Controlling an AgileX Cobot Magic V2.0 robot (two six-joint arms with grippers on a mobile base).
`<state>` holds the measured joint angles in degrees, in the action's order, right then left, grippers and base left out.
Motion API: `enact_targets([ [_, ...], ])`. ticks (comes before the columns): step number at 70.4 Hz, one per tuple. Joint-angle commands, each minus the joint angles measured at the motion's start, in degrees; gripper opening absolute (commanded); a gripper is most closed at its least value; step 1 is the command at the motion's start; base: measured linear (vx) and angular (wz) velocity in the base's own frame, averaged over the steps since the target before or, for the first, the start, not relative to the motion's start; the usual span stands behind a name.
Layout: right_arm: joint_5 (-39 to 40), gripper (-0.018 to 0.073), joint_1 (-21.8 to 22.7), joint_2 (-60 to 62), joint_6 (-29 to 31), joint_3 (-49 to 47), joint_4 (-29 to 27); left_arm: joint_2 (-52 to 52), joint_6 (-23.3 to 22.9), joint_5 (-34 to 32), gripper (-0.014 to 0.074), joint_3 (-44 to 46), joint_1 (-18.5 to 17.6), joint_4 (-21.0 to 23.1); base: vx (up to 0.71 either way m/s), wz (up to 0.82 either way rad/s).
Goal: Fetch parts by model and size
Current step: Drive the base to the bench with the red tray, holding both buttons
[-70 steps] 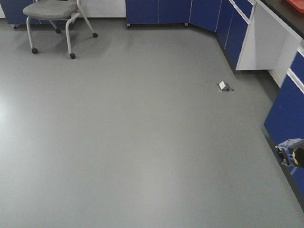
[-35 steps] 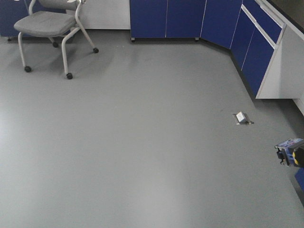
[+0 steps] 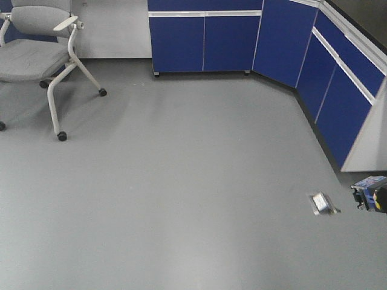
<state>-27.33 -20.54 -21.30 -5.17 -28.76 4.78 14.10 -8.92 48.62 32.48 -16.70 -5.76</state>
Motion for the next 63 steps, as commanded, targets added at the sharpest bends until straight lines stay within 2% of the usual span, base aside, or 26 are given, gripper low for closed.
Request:
enact_targets([
  [1, 4.53, -0.0010, 0.21, -0.34, 0.36, -1.65, 0.61, 1.00, -0.04, -4.09, -0.0006, 1.48, -0.36, 0.04, 0.75, 0.05],
  [63, 4.58, -0.0010, 0.21, -0.34, 0.36, -1.65, 0.65, 1.00, -0.04, -4.09, -0.0006, 1.48, -0.36, 0.04, 0.67, 0.00],
])
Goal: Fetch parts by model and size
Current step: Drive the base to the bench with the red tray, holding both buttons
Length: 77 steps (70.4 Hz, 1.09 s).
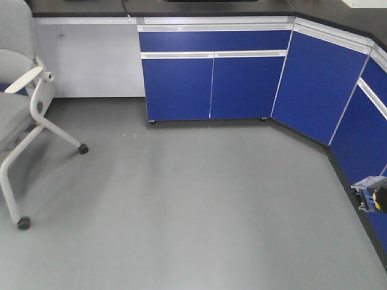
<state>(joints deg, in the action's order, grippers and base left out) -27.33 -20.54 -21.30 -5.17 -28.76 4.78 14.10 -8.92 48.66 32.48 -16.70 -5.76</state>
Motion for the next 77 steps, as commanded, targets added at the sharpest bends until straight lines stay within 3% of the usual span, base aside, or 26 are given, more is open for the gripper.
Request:
enact_targets([
  [1, 4.58, -0.0010, 0.21, -0.34, 0.36, -1.65, 0.65, 1.00, -0.04, -4.14, -0.0006, 1.48, -0.36, 0.04, 0.53, -0.09],
  [31, 4.58, -0.0010, 0.21, -0.34, 0.36, -1.65, 0.65, 1.00, -0.04, -4.14, -0.0006, 1.48, -0.36, 0.04, 0.42, -0.30],
  [77, 4.58, -0.0010, 0.21, -0.34, 0.36, -1.65, 0.65, 1.00, -0.04, -4.14, -0.0006, 1.48, -0.36, 0.04, 0.23, -0.91],
])
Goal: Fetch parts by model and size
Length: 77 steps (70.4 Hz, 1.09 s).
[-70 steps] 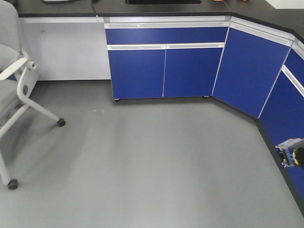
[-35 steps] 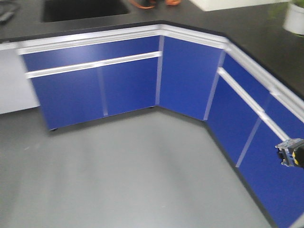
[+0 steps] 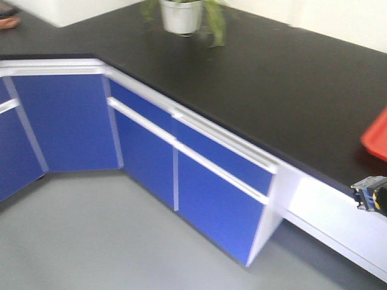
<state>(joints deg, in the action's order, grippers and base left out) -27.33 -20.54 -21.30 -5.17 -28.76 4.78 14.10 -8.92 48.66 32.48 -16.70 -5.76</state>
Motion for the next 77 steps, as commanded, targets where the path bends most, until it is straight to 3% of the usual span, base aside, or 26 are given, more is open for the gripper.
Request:
enact_targets([
  [1, 4.58, -0.0010, 0.21, -0.34, 0.36, -1.65, 0.65, 1.00, -0.04, -4.14, -0.0006, 1.48, -0.36, 0.04, 0.20, -0.89],
  [47, 4.58, -0.0010, 0.21, -0.34, 0.36, -1.65, 0.65, 1.00, -0.04, -4.14, -0.0006, 1.48, -0.36, 0.04, 0.20, -0.78],
  [77, 4.58, -0.0010, 0.21, -0.34, 0.36, -1.65, 0.65, 1.00, -0.04, -4.14, -0.0006, 1.48, -0.36, 0.04, 0.16, -0.57],
])
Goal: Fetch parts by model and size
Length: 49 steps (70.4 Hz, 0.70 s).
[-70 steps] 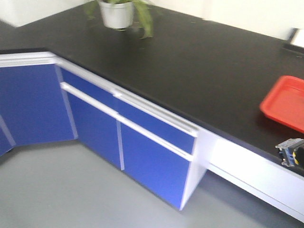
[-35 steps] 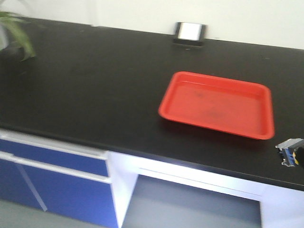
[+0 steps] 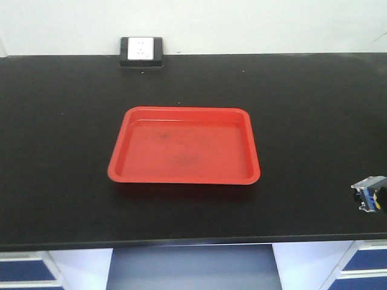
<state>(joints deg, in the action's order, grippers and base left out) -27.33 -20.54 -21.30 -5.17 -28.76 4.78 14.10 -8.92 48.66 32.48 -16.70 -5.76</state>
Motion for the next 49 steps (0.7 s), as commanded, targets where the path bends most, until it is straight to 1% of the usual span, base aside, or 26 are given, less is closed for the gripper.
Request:
enact_targets([
  [1, 4.58, -0.0010, 0.21, -0.34, 0.36, -1.65, 0.65, 1.00, -0.04, -4.14, -0.0006, 1.48, -0.36, 0.04, 0.14, -0.30],
  [13, 4.58, -0.0010, 0.21, -0.34, 0.36, -1.65, 0.65, 1.00, -0.04, -4.14, -0.0006, 1.48, -0.36, 0.04, 0.15, -0.15],
  [49, 4.58, -0.0010, 0.21, -0.34, 0.36, -1.65, 0.65, 1.00, -0.04, -4.14, -0.0006, 1.48, -0.36, 0.04, 0.14, 0.04],
])
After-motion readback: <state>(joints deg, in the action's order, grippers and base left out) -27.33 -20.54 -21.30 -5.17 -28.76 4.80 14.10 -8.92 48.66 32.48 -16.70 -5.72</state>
